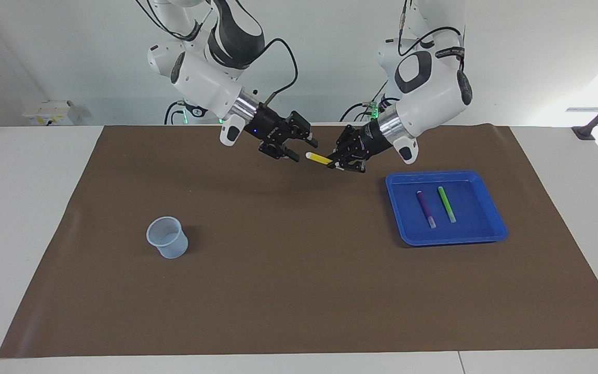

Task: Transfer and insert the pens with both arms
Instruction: 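Bring the yellow pen toward the right gripper and grasp its end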

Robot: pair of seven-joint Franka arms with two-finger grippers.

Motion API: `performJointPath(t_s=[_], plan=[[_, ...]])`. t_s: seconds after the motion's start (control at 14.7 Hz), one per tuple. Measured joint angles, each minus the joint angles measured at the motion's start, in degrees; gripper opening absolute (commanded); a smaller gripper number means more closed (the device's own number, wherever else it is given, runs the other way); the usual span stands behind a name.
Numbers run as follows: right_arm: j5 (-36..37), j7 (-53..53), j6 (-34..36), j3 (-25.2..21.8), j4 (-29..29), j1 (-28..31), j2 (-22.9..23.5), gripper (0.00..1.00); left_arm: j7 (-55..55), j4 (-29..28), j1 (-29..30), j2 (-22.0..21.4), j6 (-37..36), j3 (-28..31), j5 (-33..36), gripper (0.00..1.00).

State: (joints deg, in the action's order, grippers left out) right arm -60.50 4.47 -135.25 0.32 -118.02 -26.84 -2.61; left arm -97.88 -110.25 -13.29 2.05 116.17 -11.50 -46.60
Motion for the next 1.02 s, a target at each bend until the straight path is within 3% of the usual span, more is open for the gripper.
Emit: performJointPath(t_s=[0.41,0.82,1.02], plan=[[0.0,-4.25,-6.07,2.27,0.61,-0.15,0.02,0.58,0.02,-0.56,-1.21,-0.41,0.45,-0.11,-0.05,0.0],[0.0,-4.3,-6.44,2.4,0.6,-0.57,0.13,0.57,0.02,-0.6,-1.37,-0.6,0.99,-0.11,-0.48,0.0],[0.0,-4.3,-6.44,2.4,0.56,-0.57,0.13,0.38,0.02,-0.62,-1.37,-0.65,1.03,-0.11,-0.58,0.0]])
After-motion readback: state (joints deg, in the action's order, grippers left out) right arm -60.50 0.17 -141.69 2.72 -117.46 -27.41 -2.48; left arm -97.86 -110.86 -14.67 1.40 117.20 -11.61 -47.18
